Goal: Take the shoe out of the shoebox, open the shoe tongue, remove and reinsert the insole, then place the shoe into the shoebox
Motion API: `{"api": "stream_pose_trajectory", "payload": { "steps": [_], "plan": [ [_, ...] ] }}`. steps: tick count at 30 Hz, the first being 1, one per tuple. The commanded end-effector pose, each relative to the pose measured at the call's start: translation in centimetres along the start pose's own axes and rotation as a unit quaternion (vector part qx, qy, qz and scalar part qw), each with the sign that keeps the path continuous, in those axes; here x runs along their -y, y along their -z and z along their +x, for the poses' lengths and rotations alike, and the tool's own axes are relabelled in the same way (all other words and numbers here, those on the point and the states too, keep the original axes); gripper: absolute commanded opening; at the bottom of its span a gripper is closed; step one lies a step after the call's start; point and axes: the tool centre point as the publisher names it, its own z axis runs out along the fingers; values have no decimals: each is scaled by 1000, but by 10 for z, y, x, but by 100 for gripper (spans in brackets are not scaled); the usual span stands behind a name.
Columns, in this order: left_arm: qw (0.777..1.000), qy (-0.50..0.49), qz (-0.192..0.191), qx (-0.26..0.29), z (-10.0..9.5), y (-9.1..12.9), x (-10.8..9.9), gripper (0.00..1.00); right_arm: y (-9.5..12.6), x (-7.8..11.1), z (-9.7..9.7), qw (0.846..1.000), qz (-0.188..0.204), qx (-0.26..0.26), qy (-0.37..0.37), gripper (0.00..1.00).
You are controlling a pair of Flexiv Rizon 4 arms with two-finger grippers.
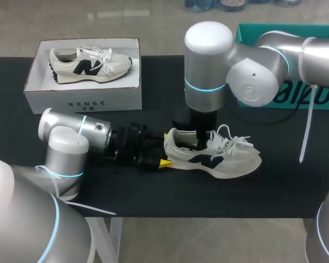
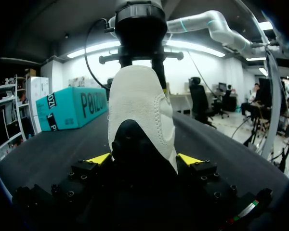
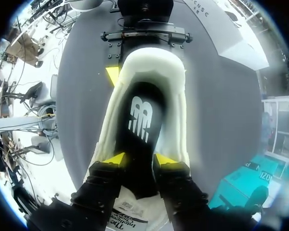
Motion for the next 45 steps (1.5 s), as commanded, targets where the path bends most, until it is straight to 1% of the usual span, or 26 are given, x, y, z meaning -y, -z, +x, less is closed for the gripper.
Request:
{"api": "stream_pose_trajectory", "payload": {
  "steps": [1,7,14,18,23,25,26,27,32,37,43,45],
  "plan": [
    [1000,0,-1,1,-1,-3,-2,0,-3,0,-3,1000,3,0,0,38],
    [1000,0,-1,1,-1,-3,-2,0,-25,-1,-5,1000,1,-13,-2,37],
    [1000,0,-1,1,-1,-3,-2,0,-60,-7,-1,1000,6,-18,-2,36],
    [1000,0,-1,1,-1,-3,-2,0,-71,-11,4,1000,4,-23,0,37],
    [1000,0,-1,1,-1,-3,-2,0,-78,-15,15,999,3,-35,7,40],
    [1000,0,-1,1,-1,-3,-2,0,-81,-16,18,999,6,-41,10,35],
    [1000,0,-1,1,-1,-3,-2,0,-83,-15,22,999,7,-45,11,10],
    [1000,0,-1,1,-1,-3,-2,0,-83,-15,24,999,8,-46,11,0],
    [1000,0,-1,1,-1,-3,-2,0,-86,-13,34,999,7,-51,12,0],
    [1000,0,-1,1,-1,-3,-2,0,-86,-14,38,999,5,-51,14,0],
    [1000,0,-1,1,-1,-3,-2,0,-77,-15,37,999,2,-43,16,0],
    [1000,0,-1,1,-1,-3,-2,0,-71,-15,36,999,-1,-40,17,0]
  ]
}}
